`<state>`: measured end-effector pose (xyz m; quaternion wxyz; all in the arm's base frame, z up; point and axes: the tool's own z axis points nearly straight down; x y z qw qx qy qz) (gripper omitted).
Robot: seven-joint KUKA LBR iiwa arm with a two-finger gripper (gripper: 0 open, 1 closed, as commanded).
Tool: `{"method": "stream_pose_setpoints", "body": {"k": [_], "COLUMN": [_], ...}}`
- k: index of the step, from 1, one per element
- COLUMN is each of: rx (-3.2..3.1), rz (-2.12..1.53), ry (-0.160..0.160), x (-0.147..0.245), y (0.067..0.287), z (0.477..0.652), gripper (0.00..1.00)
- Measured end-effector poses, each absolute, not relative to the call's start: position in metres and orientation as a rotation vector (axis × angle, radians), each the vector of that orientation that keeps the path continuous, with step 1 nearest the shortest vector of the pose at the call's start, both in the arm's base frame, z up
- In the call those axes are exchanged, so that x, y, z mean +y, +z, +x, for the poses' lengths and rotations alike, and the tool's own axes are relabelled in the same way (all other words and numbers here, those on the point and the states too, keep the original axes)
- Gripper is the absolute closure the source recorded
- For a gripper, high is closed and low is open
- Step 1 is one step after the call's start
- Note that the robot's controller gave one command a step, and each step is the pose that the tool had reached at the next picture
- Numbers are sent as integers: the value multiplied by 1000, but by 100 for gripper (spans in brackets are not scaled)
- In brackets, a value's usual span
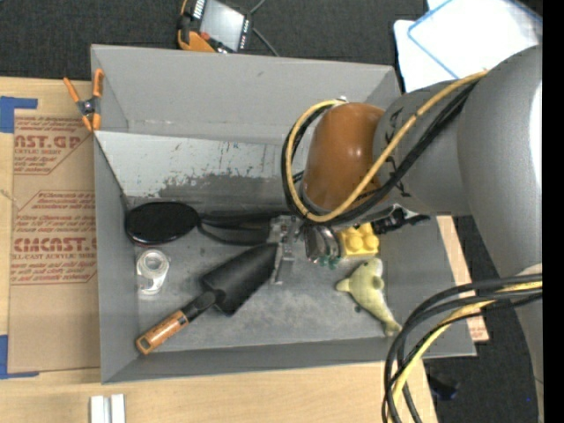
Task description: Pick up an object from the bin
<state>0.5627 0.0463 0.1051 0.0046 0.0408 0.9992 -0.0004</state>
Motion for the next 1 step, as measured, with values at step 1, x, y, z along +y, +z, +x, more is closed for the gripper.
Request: {"method": "stream_pose_setpoints", "body": {"k": [1], "rx": [3130], "rz": [128], "ry": [-1], "x": [46], "y": [105], "z": [563], "gripper": [100]}}
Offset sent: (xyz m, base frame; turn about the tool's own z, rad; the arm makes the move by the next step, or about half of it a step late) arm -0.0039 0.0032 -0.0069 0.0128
